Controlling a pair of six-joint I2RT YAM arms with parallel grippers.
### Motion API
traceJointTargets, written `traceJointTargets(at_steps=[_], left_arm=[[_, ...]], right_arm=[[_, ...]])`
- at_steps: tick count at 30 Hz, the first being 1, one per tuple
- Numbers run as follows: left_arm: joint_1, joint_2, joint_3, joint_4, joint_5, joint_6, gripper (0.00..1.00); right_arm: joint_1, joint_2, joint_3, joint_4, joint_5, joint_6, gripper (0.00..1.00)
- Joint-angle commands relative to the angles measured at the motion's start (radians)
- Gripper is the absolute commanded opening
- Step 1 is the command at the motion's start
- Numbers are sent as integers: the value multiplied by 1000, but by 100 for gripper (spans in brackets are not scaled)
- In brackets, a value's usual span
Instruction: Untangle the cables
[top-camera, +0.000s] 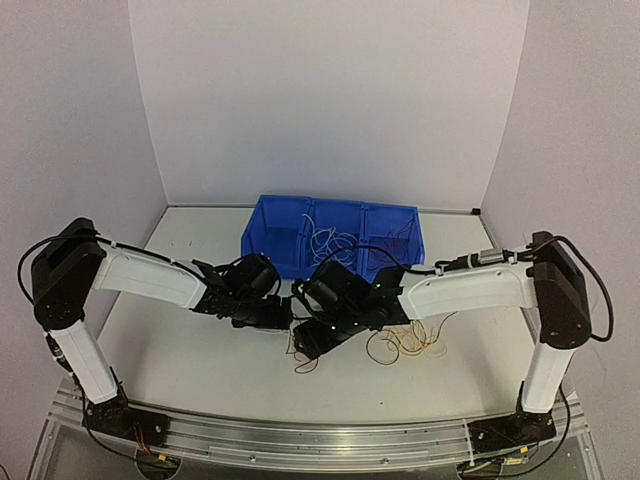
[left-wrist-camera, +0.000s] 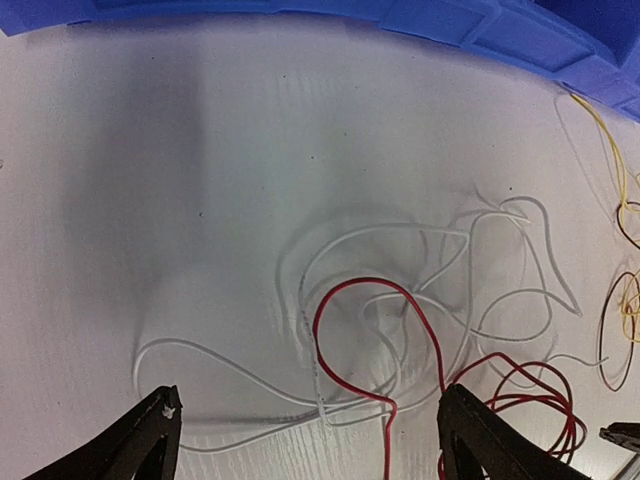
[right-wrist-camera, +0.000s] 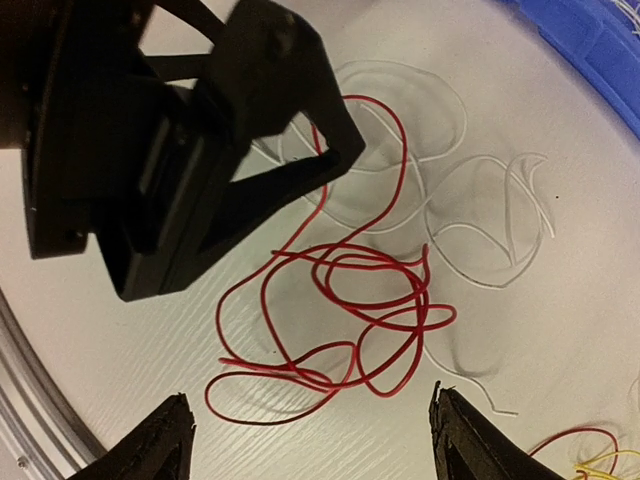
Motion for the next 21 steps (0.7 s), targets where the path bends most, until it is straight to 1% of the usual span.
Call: traceJointTargets(at_steps=[1, 6, 10, 11, 13, 17, 19, 21], left_arm=[[14, 27, 71, 21, 25, -7, 88], [35, 64, 91, 37, 50, 15, 87], [62, 92, 102, 47, 78, 23, 81], [67, 96, 104, 53, 84, 26, 81], [73, 106, 107, 66, 95, 37, 81], [81, 129, 128, 75, 109, 58, 77], [82, 139, 135, 75, 115, 70, 75], [81, 146, 142, 76, 123, 79, 72]], right_arm=[[2, 44, 43, 16, 72, 45, 78], [2, 98, 57, 68, 55, 72, 75], [2, 126, 45, 123, 38, 97, 64], [3, 128, 37, 135, 38, 101, 60], [2, 132, 24, 155, 37, 102, 48], [3, 122, -2, 162, 35, 114, 14], [2, 103, -25, 167, 32, 116, 5], [2, 88, -41, 170, 25, 112, 0]])
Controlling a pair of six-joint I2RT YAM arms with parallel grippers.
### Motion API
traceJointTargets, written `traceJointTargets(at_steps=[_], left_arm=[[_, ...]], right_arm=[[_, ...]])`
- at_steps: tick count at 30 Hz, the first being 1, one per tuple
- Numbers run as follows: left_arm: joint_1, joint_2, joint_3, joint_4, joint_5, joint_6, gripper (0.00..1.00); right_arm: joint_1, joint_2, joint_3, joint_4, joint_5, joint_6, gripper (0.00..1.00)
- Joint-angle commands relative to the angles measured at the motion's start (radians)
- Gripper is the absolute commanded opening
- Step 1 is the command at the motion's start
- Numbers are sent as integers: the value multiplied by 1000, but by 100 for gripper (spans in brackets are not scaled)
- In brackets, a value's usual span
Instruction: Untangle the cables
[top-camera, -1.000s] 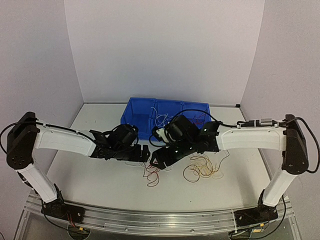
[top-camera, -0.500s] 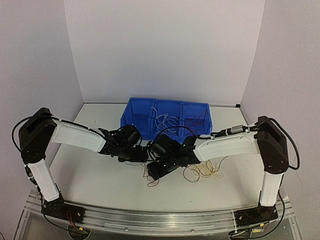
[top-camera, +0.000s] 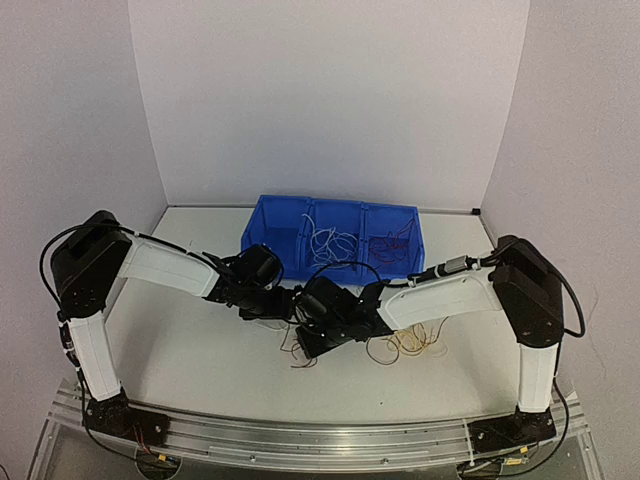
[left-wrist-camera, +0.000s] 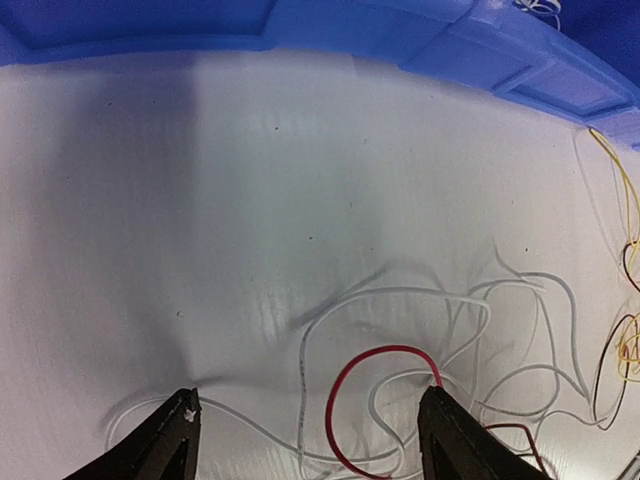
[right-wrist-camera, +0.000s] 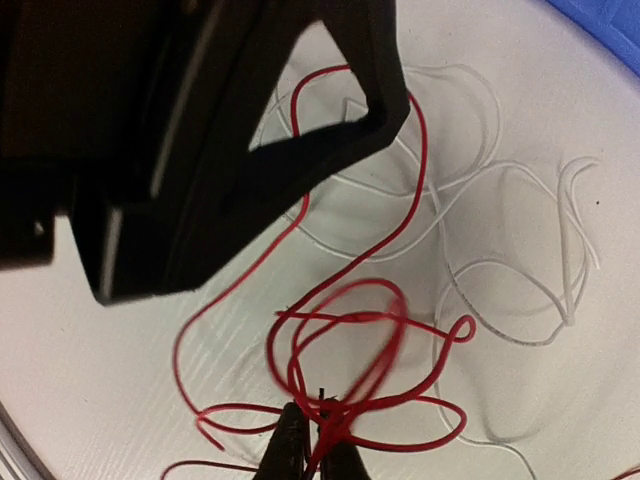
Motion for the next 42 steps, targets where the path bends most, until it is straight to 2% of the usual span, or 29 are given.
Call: traceJointTargets(at_steps=[1, 10, 18, 30, 33, 36, 39, 42], left_arm=[[2, 25, 59, 30, 31, 40, 71], [2, 40, 94, 9, 25, 56, 69], [1, -8, 52, 9, 6, 52, 70], [1, 28, 78, -25, 5, 74, 70], [0, 41, 95, -48, 8, 87, 69], [0, 38, 99, -61, 5, 90, 68], [0, 16, 92, -59, 17, 86, 69], [-1, -37, 71, -43, 33, 85, 71]], right_arm=[[2, -49, -47, 24, -20, 6, 0], [3, -171, -159, 24, -118, -41, 0], [2, -293, -248, 26, -78, -55, 0], [1, -548, -359, -91, 106, -117, 0], [1, -577, -381, -98, 115, -106, 0], [2, -604, -398, -113, 190, -108, 0], [1, -637, -412, -134, 286, -122, 0], [1, -653, -418, -143, 299, -130, 0]])
